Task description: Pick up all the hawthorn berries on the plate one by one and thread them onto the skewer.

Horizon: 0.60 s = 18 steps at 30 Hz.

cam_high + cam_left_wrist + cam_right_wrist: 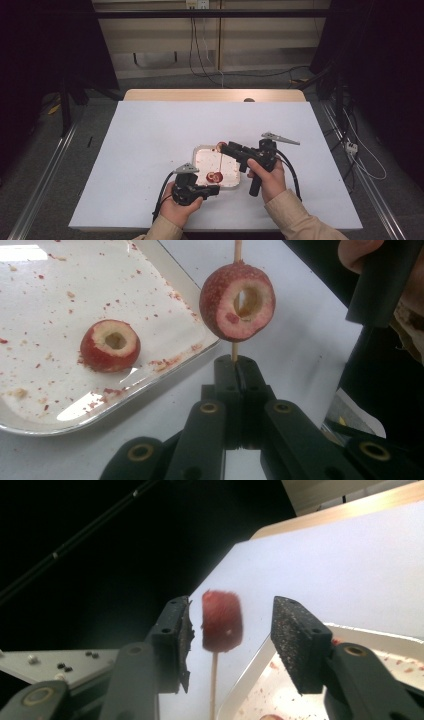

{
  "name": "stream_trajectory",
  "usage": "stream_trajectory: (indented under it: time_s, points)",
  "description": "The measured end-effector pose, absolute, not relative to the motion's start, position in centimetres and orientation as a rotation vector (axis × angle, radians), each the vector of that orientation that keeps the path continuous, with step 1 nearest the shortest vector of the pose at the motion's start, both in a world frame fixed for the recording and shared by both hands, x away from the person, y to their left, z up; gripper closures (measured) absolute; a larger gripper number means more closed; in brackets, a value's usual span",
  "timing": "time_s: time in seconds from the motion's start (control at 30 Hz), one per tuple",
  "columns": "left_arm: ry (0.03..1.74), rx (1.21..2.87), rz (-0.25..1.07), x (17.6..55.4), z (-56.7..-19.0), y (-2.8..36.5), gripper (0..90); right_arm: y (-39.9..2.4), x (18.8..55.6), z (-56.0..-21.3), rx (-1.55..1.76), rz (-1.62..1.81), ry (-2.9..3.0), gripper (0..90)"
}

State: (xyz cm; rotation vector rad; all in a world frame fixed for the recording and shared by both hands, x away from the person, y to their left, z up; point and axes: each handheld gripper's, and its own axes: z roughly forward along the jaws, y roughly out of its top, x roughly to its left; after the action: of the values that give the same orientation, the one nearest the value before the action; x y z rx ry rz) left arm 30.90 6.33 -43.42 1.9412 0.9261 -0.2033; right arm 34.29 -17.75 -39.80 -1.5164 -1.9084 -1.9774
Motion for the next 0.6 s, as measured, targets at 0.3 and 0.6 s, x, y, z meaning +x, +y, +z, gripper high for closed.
stream_trajectory:
  time_s: [0.3, 0.6]
  points:
    - [0.91, 1.979, -0.179, 30.7, -43.45, 6.05, 90.0, -16.87, 34.3, -40.21, -1.509, -1.962, -1.975, 71.7]
    - [0.899, 1.968, -0.187, 30.73, -43.01, 6.1, 90.0, -17.46, 34.36, -39.47, -1.501, -1.975, -1.993, 72.6]
